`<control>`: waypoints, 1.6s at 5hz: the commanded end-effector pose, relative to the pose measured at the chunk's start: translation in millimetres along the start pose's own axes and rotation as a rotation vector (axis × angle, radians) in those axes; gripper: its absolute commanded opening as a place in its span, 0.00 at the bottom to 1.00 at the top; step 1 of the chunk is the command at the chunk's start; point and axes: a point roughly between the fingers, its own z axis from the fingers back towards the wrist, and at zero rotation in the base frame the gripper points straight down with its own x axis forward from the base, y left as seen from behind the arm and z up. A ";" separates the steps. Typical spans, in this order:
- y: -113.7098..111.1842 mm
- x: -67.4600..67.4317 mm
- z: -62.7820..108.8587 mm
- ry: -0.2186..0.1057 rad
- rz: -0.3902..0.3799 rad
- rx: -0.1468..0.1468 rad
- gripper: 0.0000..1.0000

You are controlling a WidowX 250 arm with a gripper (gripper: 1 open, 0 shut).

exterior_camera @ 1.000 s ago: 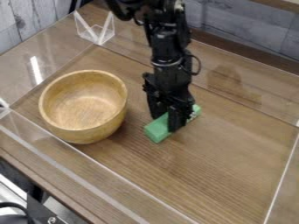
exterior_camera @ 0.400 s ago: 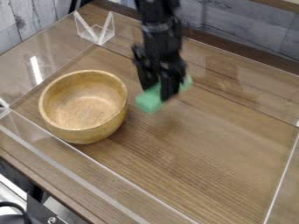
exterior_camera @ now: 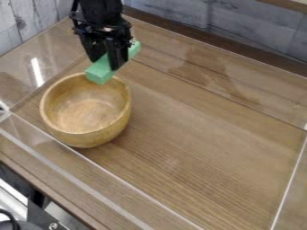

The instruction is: Put green object into wooden bowl

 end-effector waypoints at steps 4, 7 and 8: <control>-22.5 -15.3 4.3 -0.014 0.116 0.076 0.00; -12.4 -22.7 -18.3 0.029 0.015 0.085 1.00; -9.7 -26.1 -16.6 0.042 0.026 0.076 1.00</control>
